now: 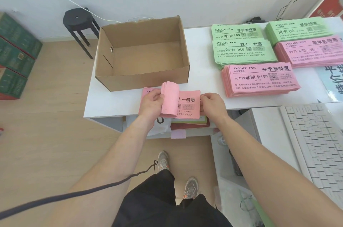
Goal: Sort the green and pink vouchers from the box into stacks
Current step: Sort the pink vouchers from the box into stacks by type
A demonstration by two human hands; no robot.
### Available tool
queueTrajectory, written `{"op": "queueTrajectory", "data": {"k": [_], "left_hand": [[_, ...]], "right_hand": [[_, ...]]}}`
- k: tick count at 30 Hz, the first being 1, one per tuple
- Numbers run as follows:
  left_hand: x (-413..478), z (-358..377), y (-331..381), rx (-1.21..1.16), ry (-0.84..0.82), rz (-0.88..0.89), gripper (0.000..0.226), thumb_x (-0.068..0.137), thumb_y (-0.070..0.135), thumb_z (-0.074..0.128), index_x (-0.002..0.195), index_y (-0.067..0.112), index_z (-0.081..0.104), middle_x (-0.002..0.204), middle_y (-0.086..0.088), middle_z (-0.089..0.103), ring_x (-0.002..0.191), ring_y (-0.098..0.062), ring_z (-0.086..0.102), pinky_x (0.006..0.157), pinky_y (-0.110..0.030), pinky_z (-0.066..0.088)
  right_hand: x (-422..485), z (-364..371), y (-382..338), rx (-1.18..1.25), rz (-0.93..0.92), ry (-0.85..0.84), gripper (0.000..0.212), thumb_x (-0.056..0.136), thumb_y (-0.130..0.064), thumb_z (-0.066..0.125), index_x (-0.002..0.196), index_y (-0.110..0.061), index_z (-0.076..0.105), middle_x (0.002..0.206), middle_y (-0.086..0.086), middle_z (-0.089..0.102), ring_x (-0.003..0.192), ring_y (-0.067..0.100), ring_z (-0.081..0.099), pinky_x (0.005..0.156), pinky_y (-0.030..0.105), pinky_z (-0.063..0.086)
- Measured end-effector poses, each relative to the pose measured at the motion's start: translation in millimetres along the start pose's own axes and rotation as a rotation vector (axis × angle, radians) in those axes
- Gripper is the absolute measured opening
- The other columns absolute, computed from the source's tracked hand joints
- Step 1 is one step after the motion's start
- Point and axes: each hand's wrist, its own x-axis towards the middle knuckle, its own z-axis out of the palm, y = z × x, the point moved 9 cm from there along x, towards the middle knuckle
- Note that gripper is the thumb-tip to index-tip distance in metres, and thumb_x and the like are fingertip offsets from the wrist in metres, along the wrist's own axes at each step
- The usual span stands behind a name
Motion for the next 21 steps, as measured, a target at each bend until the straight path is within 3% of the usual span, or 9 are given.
{"op": "queueTrajectory", "data": {"k": [6, 11, 14, 21], "left_hand": [[1.4, 3.1, -0.7, -0.043, -0.039, -0.017, 0.019, 0.105, 0.015, 0.052, 0.109, 0.025, 0.067, 0.119, -0.003, 0.07, 0.109, -0.027, 0.069, 0.09, -0.059, 0.056], [4.1, 5.8, -3.3, -0.039, -0.067, -0.011, 0.017, 0.103, 0.021, 0.055, 0.106, 0.029, 0.07, 0.117, -0.001, 0.072, 0.108, -0.027, 0.07, 0.087, -0.061, 0.057], [6.6, 7.1, -5.2, -0.036, -0.063, -0.019, 0.018, 0.103, 0.019, 0.055, 0.105, 0.03, 0.07, 0.12, -0.004, 0.071, 0.111, -0.028, 0.068, 0.091, -0.059, 0.056], [9.8, 9.8, -8.4, -0.062, -0.068, -0.034, 0.019, 0.102, 0.02, 0.056, 0.105, 0.03, 0.071, 0.119, -0.004, 0.072, 0.109, -0.028, 0.069, 0.083, -0.061, 0.058]], "right_hand": [[0.6, 0.4, -2.3, -0.034, -0.01, -0.013, 0.031, 0.095, -0.019, 0.042, 0.083, -0.014, 0.07, 0.087, 0.003, 0.077, 0.083, 0.028, 0.075, 0.077, 0.048, 0.063], [1.7, 0.0, -3.6, -0.047, -0.014, -0.024, 0.046, 0.088, -0.038, 0.038, 0.089, -0.003, 0.068, 0.083, 0.006, 0.077, 0.082, 0.031, 0.075, 0.079, 0.053, 0.061], [0.7, -0.9, -7.2, -0.074, -0.03, -0.022, 0.047, 0.093, -0.035, 0.038, 0.092, 0.003, 0.065, 0.085, 0.012, 0.076, 0.083, 0.034, 0.074, 0.078, 0.054, 0.06], [-1.4, -1.2, -10.3, -0.11, -0.038, -0.038, 0.044, 0.096, -0.033, 0.038, 0.091, 0.0, 0.067, 0.085, 0.008, 0.076, 0.083, 0.03, 0.075, 0.077, 0.054, 0.061]]}}
